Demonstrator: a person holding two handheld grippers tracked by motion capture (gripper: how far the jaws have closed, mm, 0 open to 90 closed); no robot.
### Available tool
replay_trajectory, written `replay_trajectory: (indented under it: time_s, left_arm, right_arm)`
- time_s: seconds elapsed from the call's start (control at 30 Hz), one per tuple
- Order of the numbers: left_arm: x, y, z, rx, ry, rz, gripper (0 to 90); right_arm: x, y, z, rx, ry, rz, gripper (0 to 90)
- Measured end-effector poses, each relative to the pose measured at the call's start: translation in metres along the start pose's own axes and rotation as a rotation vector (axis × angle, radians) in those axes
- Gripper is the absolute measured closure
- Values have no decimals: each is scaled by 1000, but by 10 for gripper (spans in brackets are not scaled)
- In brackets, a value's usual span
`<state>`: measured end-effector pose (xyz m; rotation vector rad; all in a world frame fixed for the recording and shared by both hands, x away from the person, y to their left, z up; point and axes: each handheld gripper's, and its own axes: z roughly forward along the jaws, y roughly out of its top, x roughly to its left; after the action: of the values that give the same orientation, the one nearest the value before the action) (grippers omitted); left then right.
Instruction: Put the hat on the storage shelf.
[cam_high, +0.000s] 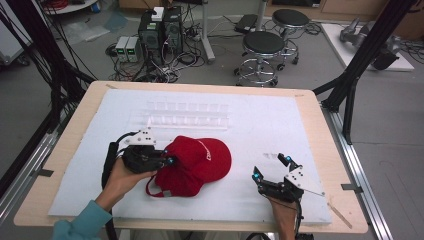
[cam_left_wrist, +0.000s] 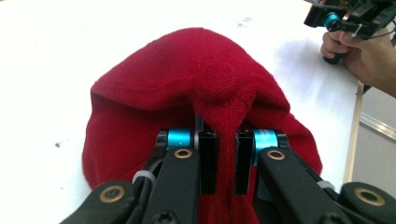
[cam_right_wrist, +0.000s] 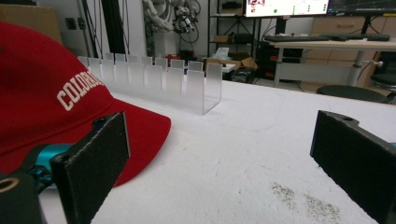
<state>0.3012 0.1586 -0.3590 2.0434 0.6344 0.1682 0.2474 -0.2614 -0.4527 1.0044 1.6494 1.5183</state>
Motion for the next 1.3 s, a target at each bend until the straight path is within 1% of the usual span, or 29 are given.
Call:
replay_trajectory:
  time_s: [0.1,0.17,0.23,0.3,0.33,0.4,0.43,0.53,0.6,0.63,0.67,0.7,0.77,0.83,0.87,0.9,0.93,0.97,1.0,1.07,1.17,1.2,1.23,1.3]
  left_arm:
    - [1,7,-4,0,-15,36,850]
    - [2,13,-7,-3,-29,53,850]
    - [3,17,-9,1,-33,67,850]
    - [4,22,-11,6,-45,89,850]
    - [4,24,-12,5,-45,93,850]
    - [5,27,-13,8,-54,108,850]
    - [6,30,-14,11,-57,122,850]
    - [7,35,-16,14,-70,138,850]
    - [8,39,-17,17,-79,156,850]
    - [8,40,-17,12,-85,155,850]
    - [9,41,-17,13,-87,159,850]
    - [9,43,-18,10,-88,159,850]
    - [7,45,-18,4,-90,159,850]
    - [7,48,-19,6,-92,167,850]
    - [6,49,-20,6,-90,164,850]
    - [4,50,-20,7,-92,165,850]
    - [4,52,-21,9,-92,175,850]
    - [3,53,-22,2,-96,175,850]
    - [3,54,-22,-8,-104,169,850]
    - [1,56,-23,-12,-115,177,850]
    - [-1,58,-24,-18,-135,176,850]
    - [-1,59,-25,-14,-128,179,850]
    - [-1,60,-25,-15,-133,176,851]
    - [-2,61,-26,-12,-136,186,851]
  right_arm:
    - [0,0,0,4,2,0,36]
    - [0,1,2,20,1,-2,36]
    - [0,1,3,25,3,-4,36]
    - [0,2,4,39,4,4,37]
    - [-1,2,5,42,7,-1,37]
    - [-2,3,6,61,13,5,37]
    - [-2,3,7,64,13,7,37]
    - [-1,6,8,76,23,-8,39]
    - [1,14,8,58,47,-13,39]
    - [2,18,9,53,66,-11,39]
    - [2,18,9,53,66,-11,39]
    - [3,21,9,53,79,-6,39]
    - [7,32,13,51,118,-20,38]
    - [12,41,16,49,151,-37,38]
    - [14,44,17,49,158,-35,38]
    - [17,49,19,48,176,-40,38]
    - [20,53,21,43,189,-44,38]
    - [22,56,23,37,197,-57,38]
    - [25,59,25,43,210,-58,38]
    - [30,65,30,47,234,-68,38]
    - [37,73,38,56,267,-95,38]
    - [41,77,40,63,285,-93,38]
    - [43,80,42,55,297,-107,38]
    - [49,85,48,69,326,-118,38]
